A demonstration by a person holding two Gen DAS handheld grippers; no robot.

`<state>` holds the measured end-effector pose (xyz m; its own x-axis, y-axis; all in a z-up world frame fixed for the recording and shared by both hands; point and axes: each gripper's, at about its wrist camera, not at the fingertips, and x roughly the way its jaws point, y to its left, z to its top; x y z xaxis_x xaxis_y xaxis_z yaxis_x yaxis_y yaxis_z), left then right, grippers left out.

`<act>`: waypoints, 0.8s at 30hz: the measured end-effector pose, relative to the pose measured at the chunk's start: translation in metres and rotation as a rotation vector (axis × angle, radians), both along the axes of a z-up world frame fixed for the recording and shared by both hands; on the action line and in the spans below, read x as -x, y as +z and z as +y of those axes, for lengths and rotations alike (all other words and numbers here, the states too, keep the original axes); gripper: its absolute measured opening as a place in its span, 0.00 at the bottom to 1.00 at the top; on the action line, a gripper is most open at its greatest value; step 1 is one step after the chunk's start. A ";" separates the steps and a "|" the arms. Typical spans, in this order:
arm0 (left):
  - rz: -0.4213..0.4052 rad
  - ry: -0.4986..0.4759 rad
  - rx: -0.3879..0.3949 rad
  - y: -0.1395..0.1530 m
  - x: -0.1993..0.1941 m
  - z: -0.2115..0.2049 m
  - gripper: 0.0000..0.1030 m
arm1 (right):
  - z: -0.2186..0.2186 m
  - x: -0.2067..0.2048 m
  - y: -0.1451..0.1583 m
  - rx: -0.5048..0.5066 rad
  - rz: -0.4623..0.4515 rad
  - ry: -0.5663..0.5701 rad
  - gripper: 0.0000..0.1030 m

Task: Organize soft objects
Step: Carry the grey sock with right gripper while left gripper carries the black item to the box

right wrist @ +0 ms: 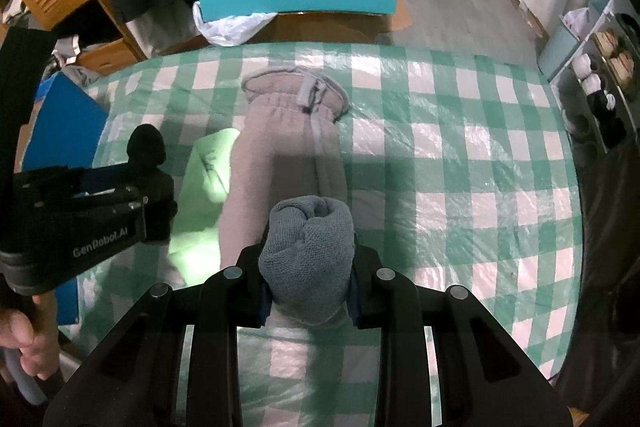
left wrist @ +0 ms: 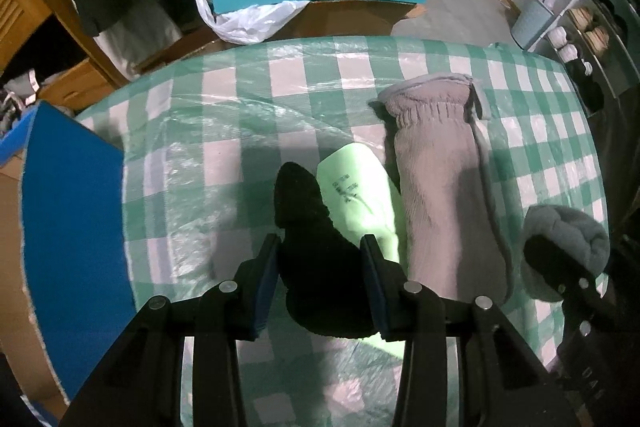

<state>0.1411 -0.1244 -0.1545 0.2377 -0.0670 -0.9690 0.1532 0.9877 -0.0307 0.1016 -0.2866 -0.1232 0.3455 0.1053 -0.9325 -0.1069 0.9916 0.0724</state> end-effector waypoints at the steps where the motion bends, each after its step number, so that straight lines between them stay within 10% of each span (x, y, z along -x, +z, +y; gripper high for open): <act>1: -0.007 -0.004 -0.005 0.002 0.002 0.001 0.40 | 0.001 0.001 0.002 0.001 -0.004 0.002 0.26; 24: -0.162 -0.087 -0.129 0.075 0.053 0.029 0.39 | 0.045 0.019 0.051 0.015 -0.089 0.092 0.26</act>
